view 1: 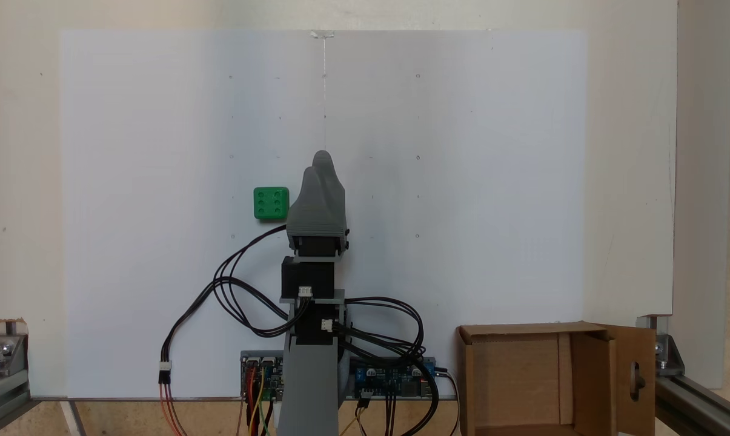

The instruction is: Grasp a green dice and put it in the bin.

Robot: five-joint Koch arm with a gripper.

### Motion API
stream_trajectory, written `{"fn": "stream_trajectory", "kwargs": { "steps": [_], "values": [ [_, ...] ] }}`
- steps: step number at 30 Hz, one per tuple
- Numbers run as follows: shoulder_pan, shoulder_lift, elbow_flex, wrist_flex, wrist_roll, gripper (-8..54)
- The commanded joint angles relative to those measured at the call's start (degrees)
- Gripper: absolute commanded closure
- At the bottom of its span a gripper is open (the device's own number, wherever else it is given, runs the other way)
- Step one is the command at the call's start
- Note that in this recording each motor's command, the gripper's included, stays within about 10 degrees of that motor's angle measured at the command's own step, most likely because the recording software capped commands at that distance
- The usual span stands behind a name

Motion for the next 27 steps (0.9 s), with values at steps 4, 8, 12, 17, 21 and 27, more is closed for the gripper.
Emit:
{"fn": "stream_trajectory", "kwargs": {
  "steps": [4, 8, 12, 17, 21, 27],
  "values": [
    [0.09, 6.06, 2.64, -0.79, 0.88, 0.9],
    [0.09, 6.06, 2.64, -0.79, 0.88, 0.9],
    [0.09, 6.06, 2.64, -0.79, 0.88, 0.9],
    [-0.09, 6.06, 2.64, -0.62, 0.88, 0.9],
    [-0.18, 6.06, 2.64, -0.09, 0.88, 0.9],
    [0.0, 6.06, 2.64, -0.18, 0.88, 0.9]
  ]
}}
